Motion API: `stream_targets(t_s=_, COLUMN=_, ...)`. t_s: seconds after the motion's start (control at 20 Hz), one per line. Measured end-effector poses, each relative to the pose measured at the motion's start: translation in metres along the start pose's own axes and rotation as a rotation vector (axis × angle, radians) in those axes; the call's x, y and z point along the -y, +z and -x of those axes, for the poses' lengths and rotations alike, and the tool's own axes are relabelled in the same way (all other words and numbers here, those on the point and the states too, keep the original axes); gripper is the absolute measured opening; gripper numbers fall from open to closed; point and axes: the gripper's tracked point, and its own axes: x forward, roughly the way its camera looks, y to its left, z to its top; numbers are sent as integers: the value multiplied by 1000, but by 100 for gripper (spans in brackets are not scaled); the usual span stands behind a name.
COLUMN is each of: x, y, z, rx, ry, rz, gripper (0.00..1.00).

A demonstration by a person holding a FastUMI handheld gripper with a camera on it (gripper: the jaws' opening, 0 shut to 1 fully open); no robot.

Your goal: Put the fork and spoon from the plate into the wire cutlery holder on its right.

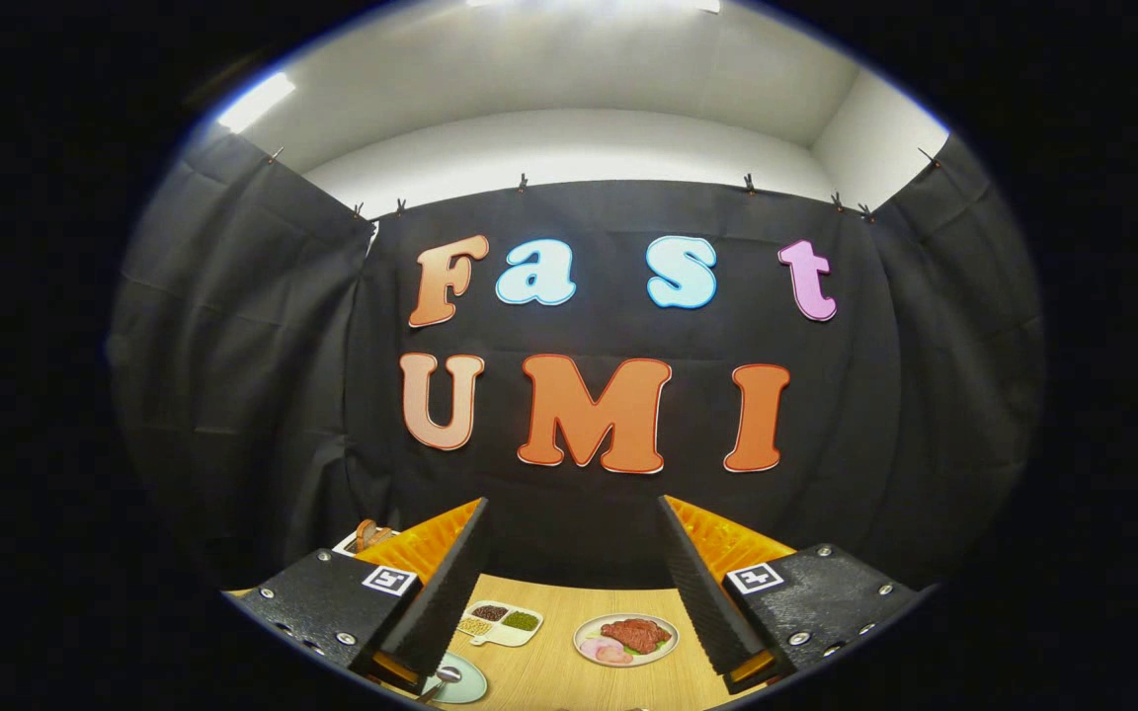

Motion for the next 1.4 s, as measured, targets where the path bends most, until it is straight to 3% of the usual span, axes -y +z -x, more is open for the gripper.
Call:
stream_targets(t_s=0.3, x=-11, y=-3, z=-7, rx=-13, ry=1, rz=-24, gripper=98)
stream_targets(t_s=0.85, x=-93, y=-101, z=-16, rx=-290, ry=98, rz=-46, gripper=98)
stream_targets(t_s=1.4, x=-157, y=-265, z=-4, rx=-862, ry=164, rz=-54, gripper=98)
